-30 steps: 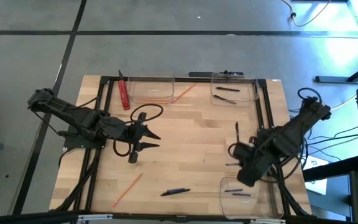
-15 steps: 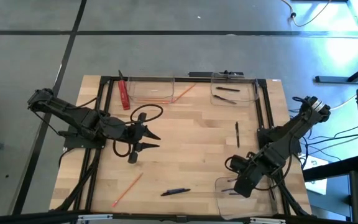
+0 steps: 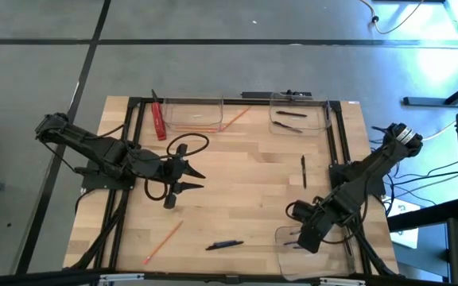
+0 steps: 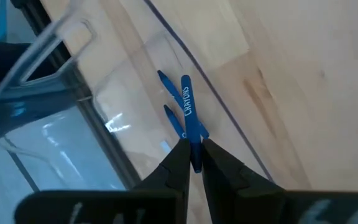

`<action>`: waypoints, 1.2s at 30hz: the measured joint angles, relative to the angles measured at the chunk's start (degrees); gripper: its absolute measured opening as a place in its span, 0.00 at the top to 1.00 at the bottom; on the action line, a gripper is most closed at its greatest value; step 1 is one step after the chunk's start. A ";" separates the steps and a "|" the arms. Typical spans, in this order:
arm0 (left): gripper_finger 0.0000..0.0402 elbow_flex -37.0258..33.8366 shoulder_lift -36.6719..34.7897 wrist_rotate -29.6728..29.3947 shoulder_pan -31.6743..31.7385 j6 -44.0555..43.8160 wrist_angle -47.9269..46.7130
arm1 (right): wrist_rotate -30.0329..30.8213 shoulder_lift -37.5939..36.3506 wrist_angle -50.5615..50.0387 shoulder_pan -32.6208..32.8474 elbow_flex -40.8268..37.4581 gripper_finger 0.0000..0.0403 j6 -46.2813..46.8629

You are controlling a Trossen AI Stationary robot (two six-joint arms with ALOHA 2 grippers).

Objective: Sort crayons/erasers/pens/pencils in bins
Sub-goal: Put the blue crayon into the bottom transparent bin

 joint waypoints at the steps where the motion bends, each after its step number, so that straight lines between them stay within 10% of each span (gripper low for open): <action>1: 0.72 0.00 0.00 0.00 0.00 0.00 -0.02 | -0.13 0.01 1.28 0.00 -1.05 0.91 -0.01; 18: 0.72 0.00 0.00 0.02 0.00 -0.14 -0.11 | -4.45 0.05 4.11 -1.01 -5.29 0.90 1.02; 36: 0.72 0.00 0.00 0.03 -0.09 -8.52 -6.94 | -7.74 0.01 4.98 -1.01 -5.29 0.67 3.81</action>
